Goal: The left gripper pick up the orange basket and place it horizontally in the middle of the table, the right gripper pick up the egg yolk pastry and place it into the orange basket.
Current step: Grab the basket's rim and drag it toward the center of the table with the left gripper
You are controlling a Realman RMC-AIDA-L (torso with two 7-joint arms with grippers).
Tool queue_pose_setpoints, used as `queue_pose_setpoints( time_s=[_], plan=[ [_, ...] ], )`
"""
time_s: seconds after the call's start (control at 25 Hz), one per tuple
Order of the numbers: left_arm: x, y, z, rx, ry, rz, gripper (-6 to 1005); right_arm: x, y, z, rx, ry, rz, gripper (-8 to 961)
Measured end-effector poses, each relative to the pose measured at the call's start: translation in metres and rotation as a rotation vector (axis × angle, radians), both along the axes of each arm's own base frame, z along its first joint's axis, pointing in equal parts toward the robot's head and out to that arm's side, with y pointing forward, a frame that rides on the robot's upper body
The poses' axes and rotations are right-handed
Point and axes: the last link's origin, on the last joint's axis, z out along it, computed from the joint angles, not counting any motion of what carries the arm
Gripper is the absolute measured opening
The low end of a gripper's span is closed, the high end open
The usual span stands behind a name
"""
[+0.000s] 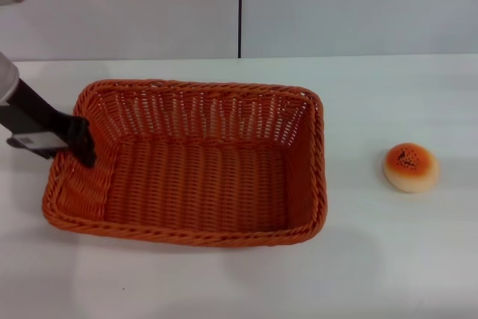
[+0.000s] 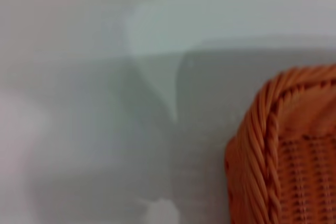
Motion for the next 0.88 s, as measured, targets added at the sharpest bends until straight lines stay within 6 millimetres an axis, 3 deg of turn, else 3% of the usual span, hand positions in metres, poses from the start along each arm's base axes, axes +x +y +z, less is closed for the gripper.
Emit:
queue_pose_setpoints(
  time_s=[0.12,0.48,0.68,0.72,0.88],
  plan=[
    [0.003,0.003,0.010,0.047,0.011,-0.028,241,0.000,-0.001,0.000,0.002,0.000,0.002,560],
    [0.009,0.003,0.028,0.095,0.033,-0.070,429,0.001,-0.003,0.002,0.008,0.001,0.003,560],
    [0.009,0.003,0.028,0.095,0.033,-0.070,534,0.002,-0.008,0.005,0.015,0.013,0.011,560],
    [0.009,0.002,0.040,0.137,0.040,-0.100,555,0.002,-0.009,0.006,0.017,0.021,0.017,560],
    [0.013,-0.001,0.042,0.180,-0.017,-0.159,555,-0.004,-0.011,0.004,0.021,0.027,0.036,559]
  ],
)
